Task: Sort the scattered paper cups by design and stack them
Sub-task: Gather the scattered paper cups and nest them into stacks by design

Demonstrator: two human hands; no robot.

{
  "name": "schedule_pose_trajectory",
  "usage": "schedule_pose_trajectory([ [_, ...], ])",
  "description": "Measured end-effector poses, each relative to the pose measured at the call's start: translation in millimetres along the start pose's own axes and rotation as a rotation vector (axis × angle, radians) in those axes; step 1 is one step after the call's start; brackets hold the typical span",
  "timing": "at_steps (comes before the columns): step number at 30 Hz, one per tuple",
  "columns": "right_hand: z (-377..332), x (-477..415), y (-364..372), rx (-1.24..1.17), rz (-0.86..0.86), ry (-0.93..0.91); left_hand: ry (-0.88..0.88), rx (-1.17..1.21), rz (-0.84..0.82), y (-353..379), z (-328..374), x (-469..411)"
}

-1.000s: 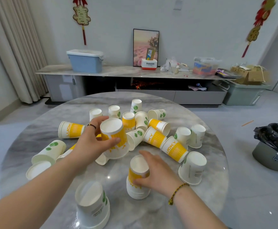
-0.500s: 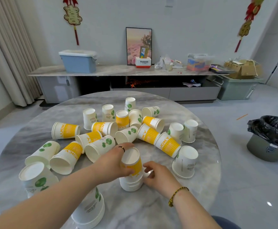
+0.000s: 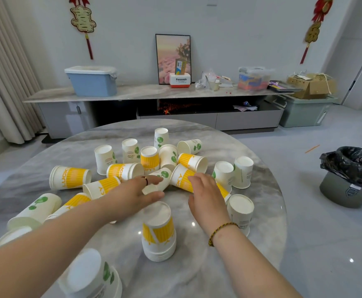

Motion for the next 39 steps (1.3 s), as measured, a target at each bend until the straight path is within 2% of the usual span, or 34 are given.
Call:
schedule_pose_trajectory([
  [2,5.8,-11.6,2.9,0.03,-0.007,0.039,0.043,-0.176,0.023,-4.0,2.7,-19.2],
  [6,24.2,-21.5,19.9,0.215,-0.243,0.235,0.167,-0.624,-0.118,10.9,-0.2,-67.5],
  [9,28.5,-17.2,34.2,0.292,-0.346,0.297,0.206,-0.764,-0.137,25.4,-2.9,-101.2],
  [11,29.0,-20.3,36.5,0.381,-0.29,0.36,0.233,-0.802,-0.173,37.9,-5.8,-119.1],
  [16,24.3,-24.7,45.9,0.343,-0.244,0.254,0.233,-0.807,-0.222,54.8,-14.2,-143.7],
  [19,30.4,-21.5,55.7,0.25,-0.373,0.241,0.247,-0.839,-0.221,52.8,-18.0,-150.2],
  [24,30.2,-19.8,56.7,0.16,-0.437,0.239,0.269,-0.892,-0.183,53.7,-19.0,-157.4],
  [30,28.5,-22.4,40.4,0.073,-0.387,0.246,0.252,-0.923,-0.196,58.3,-25.2,-154.5],
  [39,29.8,-8.9,-0.5,-0.091,-0.261,0.27,0.164,-0.567,0.021,5.3,-2.6,-108.1],
])
Point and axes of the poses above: each hand's wrist, its own x-axis away from the middle knuckle, its own y-axis out of the palm, z = x × y, the point moved 3 cm from there along -x, towards the middle knuckle, and after that the axes turned 12 degrees about x, right-handed, at the moved point
